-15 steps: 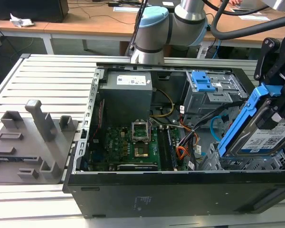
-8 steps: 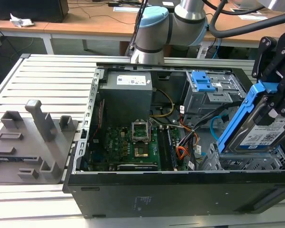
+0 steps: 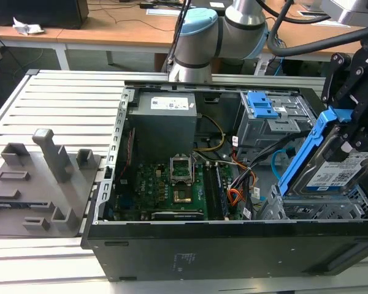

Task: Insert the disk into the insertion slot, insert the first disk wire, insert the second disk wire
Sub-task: 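Insert the disk into the insertion slot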

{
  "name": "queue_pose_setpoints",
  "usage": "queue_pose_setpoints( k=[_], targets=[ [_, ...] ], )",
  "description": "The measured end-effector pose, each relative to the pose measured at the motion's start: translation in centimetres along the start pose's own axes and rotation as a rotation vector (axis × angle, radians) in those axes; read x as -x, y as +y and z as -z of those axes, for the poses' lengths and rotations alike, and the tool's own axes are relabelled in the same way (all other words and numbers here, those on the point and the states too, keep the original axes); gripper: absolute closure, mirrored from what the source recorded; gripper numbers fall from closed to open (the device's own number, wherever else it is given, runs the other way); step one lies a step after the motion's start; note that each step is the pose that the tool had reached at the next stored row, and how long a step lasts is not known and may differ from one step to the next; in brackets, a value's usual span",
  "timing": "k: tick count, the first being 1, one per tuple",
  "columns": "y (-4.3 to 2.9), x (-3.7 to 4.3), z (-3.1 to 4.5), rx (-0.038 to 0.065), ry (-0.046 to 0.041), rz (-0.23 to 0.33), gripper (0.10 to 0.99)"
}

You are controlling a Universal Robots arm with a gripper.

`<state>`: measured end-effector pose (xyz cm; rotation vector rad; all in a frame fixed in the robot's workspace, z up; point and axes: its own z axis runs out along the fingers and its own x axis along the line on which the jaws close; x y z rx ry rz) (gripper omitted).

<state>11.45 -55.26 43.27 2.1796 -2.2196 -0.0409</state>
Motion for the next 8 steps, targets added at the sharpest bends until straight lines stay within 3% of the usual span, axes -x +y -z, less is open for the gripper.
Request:
queue_pose_setpoints(
  k=[8],
  targets=[
    [-0.12,0.15,-1.46,0.001,-0.0001,0.0,0.722]
  ],
)
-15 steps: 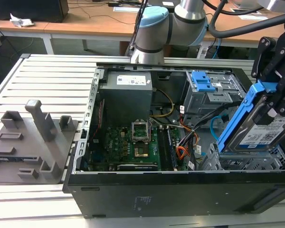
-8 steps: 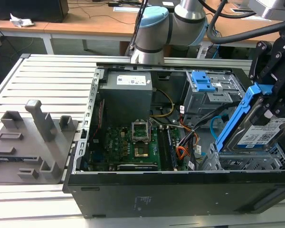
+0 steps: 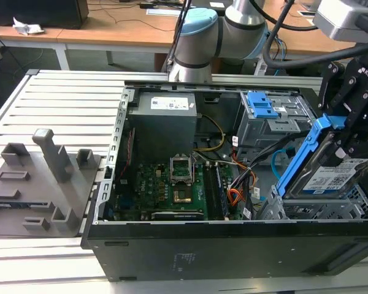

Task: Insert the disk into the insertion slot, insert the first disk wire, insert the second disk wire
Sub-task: 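Insert the disk into the insertion slot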

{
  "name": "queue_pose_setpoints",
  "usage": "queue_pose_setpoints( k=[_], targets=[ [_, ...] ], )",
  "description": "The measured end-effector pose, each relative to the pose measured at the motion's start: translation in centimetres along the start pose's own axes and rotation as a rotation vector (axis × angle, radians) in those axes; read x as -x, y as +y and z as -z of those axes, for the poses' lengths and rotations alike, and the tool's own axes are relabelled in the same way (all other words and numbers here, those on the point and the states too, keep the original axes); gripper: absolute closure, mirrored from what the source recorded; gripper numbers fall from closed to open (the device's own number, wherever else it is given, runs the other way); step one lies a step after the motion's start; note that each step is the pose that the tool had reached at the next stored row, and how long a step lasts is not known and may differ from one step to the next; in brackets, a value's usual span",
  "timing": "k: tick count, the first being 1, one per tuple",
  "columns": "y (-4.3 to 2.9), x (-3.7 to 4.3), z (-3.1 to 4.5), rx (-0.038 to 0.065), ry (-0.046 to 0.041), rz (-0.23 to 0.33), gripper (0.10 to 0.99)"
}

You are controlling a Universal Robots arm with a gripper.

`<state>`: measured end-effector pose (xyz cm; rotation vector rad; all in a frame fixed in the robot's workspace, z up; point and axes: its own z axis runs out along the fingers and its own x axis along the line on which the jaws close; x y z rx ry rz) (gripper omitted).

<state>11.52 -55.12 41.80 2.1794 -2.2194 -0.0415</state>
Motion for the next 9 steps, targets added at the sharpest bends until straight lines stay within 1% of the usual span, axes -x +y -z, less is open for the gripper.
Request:
queue_pose_setpoints(
  k=[6,9],
  targets=[
    [-0.07,0.0,-1.66,0.0,0.0001,0.0,0.722],
    [-0.09,0.01,-2.25,0.0,0.0001,0.0,0.722]
  ],
)
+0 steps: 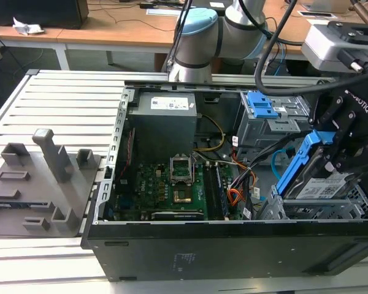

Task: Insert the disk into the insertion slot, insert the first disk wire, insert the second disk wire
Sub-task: 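Insert the disk into the insertion slot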

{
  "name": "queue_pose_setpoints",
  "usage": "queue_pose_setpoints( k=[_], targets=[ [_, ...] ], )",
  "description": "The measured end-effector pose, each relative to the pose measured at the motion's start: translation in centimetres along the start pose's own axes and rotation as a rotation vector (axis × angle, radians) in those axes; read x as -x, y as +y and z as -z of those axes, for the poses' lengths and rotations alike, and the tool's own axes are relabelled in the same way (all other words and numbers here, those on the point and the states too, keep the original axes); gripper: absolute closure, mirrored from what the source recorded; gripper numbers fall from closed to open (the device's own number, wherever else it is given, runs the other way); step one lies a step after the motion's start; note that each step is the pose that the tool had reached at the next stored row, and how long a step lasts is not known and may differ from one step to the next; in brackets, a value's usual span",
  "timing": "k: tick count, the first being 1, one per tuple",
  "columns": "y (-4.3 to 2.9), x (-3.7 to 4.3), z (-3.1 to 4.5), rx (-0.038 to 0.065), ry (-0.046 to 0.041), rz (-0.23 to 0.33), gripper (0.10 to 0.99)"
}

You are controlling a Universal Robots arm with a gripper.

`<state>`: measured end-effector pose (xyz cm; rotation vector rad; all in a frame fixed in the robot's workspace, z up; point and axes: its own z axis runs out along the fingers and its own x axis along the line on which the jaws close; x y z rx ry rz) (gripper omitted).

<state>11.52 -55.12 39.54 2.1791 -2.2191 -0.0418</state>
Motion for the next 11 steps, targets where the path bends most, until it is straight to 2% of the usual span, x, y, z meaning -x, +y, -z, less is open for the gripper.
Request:
queue_pose_setpoints(
  k=[3,10,11],
  targets=[
    [-0.02,0.0,-0.44,0.0,0.0,0.0,0.722],
    [-0.02,0.0,-0.51,0.0,0.0001,0.0,0.722],
    [-0.02,0.0,-0.52,0.0,0.0001,0.0,0.647]
  ],
)
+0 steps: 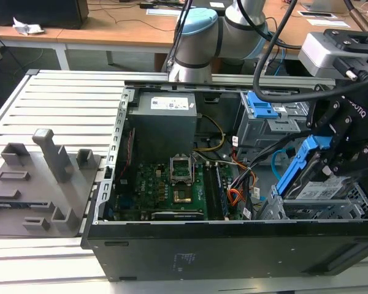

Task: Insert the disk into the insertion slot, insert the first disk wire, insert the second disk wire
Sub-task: 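Insert the disk into the insertion slot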

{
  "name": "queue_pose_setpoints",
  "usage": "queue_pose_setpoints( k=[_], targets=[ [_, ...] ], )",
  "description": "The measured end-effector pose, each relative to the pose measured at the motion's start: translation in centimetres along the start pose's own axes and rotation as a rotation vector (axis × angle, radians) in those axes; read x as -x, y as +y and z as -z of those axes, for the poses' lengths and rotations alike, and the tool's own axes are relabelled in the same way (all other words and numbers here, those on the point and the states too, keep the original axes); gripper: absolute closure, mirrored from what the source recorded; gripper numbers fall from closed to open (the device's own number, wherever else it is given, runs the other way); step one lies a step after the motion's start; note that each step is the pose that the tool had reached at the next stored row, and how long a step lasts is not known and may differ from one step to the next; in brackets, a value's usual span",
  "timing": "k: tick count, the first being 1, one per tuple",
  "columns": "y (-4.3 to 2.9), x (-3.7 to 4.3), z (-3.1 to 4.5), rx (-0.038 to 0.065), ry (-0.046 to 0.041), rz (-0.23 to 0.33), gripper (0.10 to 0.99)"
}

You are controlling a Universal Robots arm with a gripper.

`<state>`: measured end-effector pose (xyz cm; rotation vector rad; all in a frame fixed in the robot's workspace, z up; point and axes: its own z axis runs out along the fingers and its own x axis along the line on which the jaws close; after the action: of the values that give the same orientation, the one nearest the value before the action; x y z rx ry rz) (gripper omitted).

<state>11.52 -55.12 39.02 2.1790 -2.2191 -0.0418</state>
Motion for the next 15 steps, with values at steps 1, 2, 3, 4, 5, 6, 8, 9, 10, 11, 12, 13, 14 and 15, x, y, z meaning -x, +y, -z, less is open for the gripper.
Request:
queue_pose_setpoints(
  k=[1,2,3,4,5,6,8,9,10,11,12,13,14,15],
  targets=[
    [0.0,0.0,-0.01,0.0,-0.0001,0.0,0.647],
    [0.0,0.0,-0.02,0.0,-0.0002,0.0,0.647],
    [0.0,0.0,-0.02,0.0,-0.0001,0.0,0.647],
    [0.0,0.0,-0.02,0.0,-0.0001,0.0,0.647],
    [0.0,0.0,-0.02,0.0,0.0,0.0,0.663],
    [0.0,0.0,-0.03,0.0,-0.0001,0.0,0.729],
    [0.0,0.0,-0.04,0.0,-0.0001,0.0,0.91],
    [0.0,0.0,-0.04,0.0,-0.0001,0.0,0.973],
    [0.0,0.0,-0.05,0.0,-0.0001,0.0,0.98],
    [0.0,0.0,-0.05,0.0,-0.0001,0.0,0.98],
    [0.0,0.0,-0.06,0.0,-0.0001,0.0,0.98],
    [0.0,0.0,-0.06,0.0,-0.0001,0.0,0.98],
    [-0.01,0.0,-0.07,0.0,-0.0001,0.0,0.98],
    [0.0,0.0,-0.07,0.0,-0.0001,0.0,0.98]
  ],
)
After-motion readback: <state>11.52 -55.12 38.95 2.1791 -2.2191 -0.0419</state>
